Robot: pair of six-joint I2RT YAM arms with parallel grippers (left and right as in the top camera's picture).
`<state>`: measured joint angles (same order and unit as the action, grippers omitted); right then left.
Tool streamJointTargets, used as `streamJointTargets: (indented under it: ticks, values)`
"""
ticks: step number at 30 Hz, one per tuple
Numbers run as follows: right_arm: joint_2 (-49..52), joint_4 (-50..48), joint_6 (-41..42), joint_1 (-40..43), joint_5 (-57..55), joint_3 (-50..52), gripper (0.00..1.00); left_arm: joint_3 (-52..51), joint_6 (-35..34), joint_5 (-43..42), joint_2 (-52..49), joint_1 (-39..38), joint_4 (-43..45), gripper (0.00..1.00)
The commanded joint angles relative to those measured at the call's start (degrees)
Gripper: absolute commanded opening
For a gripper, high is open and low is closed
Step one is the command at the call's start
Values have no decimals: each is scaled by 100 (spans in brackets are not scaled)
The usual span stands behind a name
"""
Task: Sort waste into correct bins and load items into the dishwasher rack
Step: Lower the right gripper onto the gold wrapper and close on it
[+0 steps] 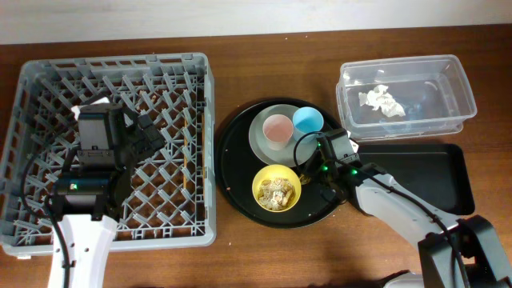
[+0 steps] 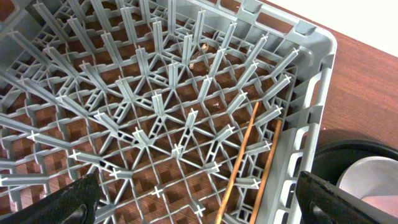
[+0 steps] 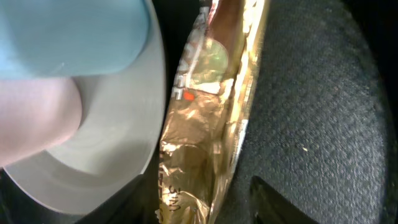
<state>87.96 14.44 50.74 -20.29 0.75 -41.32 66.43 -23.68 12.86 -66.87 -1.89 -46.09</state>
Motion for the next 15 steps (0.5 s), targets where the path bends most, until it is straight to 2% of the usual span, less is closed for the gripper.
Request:
streamJointTargets:
  ticks: [1, 2, 15]
  values:
    - [55, -140, -702, -33, 402, 22, 28, 42, -74, -17, 4, 20, 4, 99]
    - [55, -146, -699, -33, 422, 22, 5, 42, -74, -17, 4, 20, 4, 99]
    - [203, -275, -702, -44, 199, 24, 4, 42, -74, -17, 4, 20, 4, 99]
